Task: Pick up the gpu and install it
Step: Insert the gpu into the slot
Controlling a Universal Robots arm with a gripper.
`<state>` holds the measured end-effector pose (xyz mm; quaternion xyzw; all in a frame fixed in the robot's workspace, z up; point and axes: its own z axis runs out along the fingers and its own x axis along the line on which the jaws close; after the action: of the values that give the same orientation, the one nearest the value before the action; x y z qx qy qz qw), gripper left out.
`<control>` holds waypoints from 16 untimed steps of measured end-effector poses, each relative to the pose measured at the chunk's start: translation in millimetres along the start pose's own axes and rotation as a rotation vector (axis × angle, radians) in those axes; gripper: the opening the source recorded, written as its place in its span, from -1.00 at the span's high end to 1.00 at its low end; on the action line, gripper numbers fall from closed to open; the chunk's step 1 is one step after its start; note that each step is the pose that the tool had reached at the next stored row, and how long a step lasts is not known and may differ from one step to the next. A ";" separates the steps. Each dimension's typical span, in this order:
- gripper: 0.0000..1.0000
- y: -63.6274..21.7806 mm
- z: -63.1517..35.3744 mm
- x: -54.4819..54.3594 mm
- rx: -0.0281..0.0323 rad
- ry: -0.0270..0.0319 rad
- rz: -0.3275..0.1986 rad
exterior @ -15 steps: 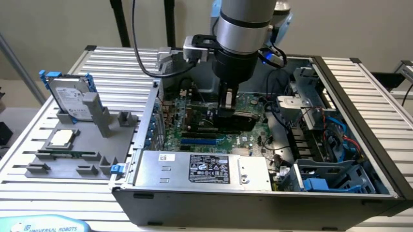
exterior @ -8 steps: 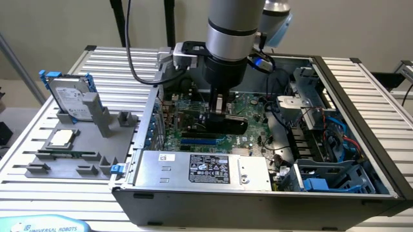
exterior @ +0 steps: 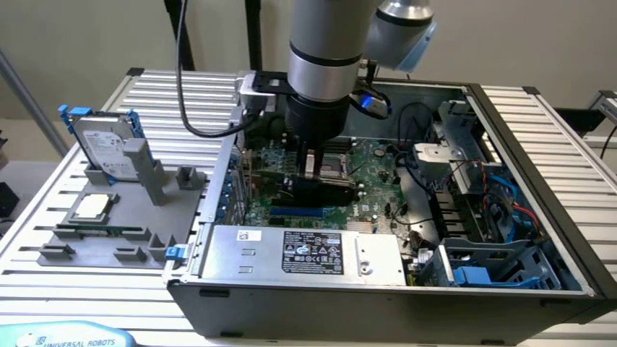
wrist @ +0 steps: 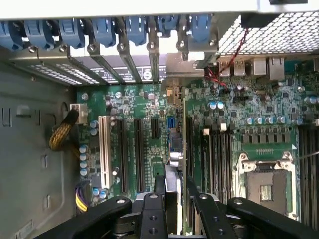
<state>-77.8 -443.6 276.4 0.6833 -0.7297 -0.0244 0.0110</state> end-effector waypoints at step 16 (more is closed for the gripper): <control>0.47 8.7 7.0 3.4 -0.0008 -0.0103 -0.012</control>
<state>-87.1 -446.3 269.8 0.6877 -0.7254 -0.0283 0.0074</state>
